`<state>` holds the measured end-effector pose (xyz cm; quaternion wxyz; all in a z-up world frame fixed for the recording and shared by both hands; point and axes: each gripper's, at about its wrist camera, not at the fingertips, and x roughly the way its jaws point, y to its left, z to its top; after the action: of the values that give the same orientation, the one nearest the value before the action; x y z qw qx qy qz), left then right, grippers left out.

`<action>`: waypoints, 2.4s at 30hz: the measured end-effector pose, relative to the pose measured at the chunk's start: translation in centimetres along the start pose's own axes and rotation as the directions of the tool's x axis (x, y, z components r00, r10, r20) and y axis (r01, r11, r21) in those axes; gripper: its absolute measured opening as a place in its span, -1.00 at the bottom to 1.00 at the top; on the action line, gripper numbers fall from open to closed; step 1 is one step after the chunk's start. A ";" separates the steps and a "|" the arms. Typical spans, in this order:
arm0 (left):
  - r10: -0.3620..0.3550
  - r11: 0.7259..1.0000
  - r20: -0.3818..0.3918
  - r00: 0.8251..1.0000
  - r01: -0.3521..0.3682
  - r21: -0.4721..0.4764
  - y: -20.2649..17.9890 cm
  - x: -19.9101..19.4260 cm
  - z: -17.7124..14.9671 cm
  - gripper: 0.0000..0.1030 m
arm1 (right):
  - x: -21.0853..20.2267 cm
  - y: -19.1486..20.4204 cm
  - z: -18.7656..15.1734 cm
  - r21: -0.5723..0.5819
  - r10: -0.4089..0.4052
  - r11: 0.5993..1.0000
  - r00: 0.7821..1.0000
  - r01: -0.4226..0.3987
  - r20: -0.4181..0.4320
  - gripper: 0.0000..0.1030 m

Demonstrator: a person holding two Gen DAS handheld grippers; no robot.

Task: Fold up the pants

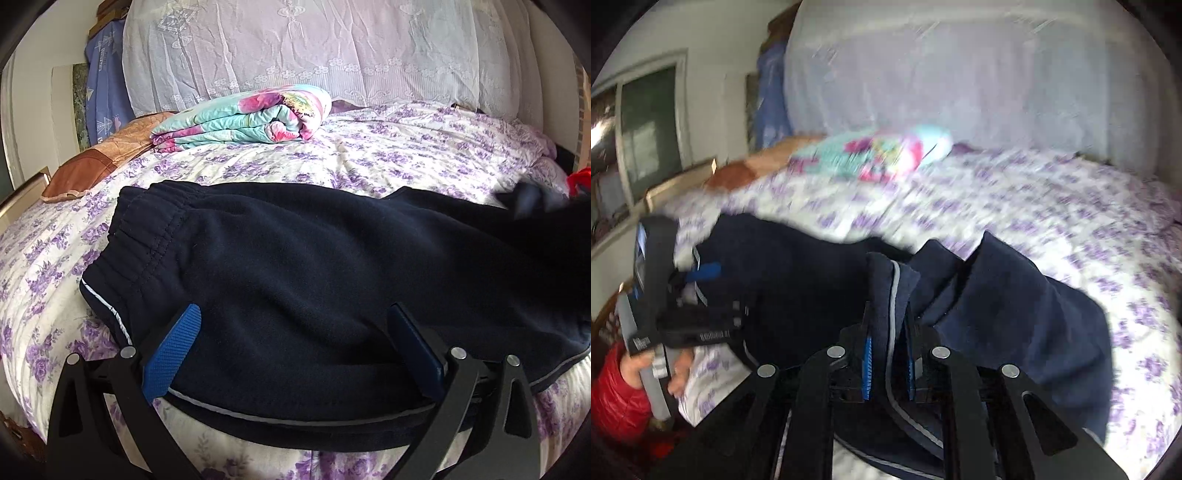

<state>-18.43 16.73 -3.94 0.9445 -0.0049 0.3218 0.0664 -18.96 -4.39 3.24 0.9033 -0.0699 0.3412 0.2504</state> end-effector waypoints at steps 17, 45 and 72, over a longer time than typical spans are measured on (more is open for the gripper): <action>-0.012 1.000 0.000 1.000 0.012 0.008 0.2 0.1 -0.2 0.91 | 3.1 -4.2 -1.7 0.057 -0.204 0.975 0.968 0.214 -0.150 -0.04; -0.192 0.890 -0.122 0.974 0.120 -0.440 13.9 2.8 0.8 0.91 | 3.4 -4.7 -1.0 0.149 0.012 0.989 0.997 0.000 -0.081 0.93; 0.042 0.995 0.179 0.983 -0.024 -0.101 3.6 -6.4 6.2 -0.68 | -0.5 -9.2 -3.8 0.258 -0.100 0.960 0.993 0.112 -0.060 0.93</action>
<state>-20.13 19.85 5.01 0.9672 -0.0402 0.2309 0.0983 -16.88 -13.67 0.24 0.9086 0.0257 0.3879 0.1528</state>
